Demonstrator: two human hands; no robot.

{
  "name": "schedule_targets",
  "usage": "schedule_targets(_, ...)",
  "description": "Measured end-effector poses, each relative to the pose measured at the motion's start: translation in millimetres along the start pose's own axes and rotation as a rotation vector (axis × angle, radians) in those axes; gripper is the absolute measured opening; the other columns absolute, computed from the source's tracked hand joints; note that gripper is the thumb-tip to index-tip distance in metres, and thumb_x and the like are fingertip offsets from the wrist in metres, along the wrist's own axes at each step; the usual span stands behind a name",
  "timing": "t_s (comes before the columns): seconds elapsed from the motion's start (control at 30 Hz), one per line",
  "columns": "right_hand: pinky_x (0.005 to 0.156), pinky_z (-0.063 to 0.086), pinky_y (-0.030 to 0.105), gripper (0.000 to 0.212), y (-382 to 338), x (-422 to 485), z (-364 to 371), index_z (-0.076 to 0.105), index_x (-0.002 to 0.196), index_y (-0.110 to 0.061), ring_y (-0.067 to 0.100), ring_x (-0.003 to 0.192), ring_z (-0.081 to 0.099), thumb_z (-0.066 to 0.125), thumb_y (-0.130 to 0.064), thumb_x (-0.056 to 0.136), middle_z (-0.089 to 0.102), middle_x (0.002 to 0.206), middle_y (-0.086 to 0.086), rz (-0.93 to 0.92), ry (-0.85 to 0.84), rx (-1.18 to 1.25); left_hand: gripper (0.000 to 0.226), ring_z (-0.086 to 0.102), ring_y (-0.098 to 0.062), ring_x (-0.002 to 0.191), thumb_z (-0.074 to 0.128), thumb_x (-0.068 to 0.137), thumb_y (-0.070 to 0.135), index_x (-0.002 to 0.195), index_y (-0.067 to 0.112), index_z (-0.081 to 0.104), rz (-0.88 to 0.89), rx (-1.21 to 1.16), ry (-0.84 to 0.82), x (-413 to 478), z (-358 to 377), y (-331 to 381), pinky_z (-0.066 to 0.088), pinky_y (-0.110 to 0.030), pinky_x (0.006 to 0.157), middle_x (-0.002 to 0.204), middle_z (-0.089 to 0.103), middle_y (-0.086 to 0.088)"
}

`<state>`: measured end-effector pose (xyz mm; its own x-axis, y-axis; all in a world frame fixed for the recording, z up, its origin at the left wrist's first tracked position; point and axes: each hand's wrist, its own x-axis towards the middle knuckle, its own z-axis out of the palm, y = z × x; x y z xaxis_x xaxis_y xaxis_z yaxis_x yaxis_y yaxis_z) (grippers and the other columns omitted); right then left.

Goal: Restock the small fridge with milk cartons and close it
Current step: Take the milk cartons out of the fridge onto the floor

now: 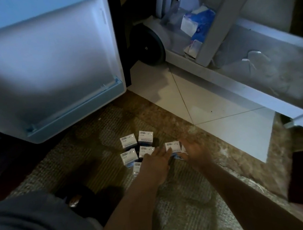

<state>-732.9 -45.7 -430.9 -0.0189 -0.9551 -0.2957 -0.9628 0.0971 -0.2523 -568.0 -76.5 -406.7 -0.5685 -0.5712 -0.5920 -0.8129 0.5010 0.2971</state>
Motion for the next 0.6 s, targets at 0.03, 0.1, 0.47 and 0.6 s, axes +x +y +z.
schedule_targets(0.03, 0.065, 0.054, 0.034, 0.055, -2, 0, -2, 0.062, 0.118, -0.007, 0.03, 0.083, 0.069, 0.037, -0.051, 0.094, 0.071, 0.095, 0.015, 0.031, -0.019, 0.019, 0.061, 0.007, -0.022, 0.148, 0.038, 0.1, 0.024, 0.151, 0.021, 0.005, -0.004, -0.015, 0.01, 0, 0, 0, 0.02, -0.049, 0.113, 0.161, 0.004, -0.001)
schedule_targets(0.1, 0.09, 0.045, 0.033, 0.056, 0, 1, 2, 0.04, 0.139, -0.013, 0.027, 0.114, 0.057, 0.052, -0.041, 0.093, 0.058, 0.128, 0.011, 0.107, -0.112, 0.006, 0.059, 0.007, -0.022, 0.148, 0.037, 0.1, 0.023, 0.151, 0.021, 0.008, -0.016, -0.056, 0.026, -3, -2, -1, 0.019, -0.048, 0.114, 0.16, 0.007, 0.0)
schedule_targets(0.47, 0.077, 0.046, 0.03, 0.037, -38, 3, -71, 0.059, 0.12, -0.018, 0.023, 0.102, 0.062, 0.056, -0.04, 0.09, 0.064, 0.117, 0.008, 0.041, -0.152, -0.252, 0.036, 0.056, -0.032, 0.109, 0.033, 0.101, 0.028, 0.124, 0.007, 0.05, -0.075, -0.195, 0.008, -45, -60, 0, 0.046, -0.041, 0.088, 0.122, 0.057, -0.018)
schedule_targets(0.6, 0.073, 0.043, 0.03, 0.029, -75, -5, -118, 0.059, 0.108, -0.016, 0.023, 0.094, 0.061, 0.052, -0.039, 0.092, 0.064, 0.105, 0.006, -0.095, -0.167, -0.275, 0.039, 0.052, -0.03, 0.115, 0.035, 0.1, 0.033, 0.127, 0.01, 0.051, -0.06, -0.174, 0.042, -81, -94, -8, 0.043, -0.038, 0.096, 0.128, 0.054, -0.015)
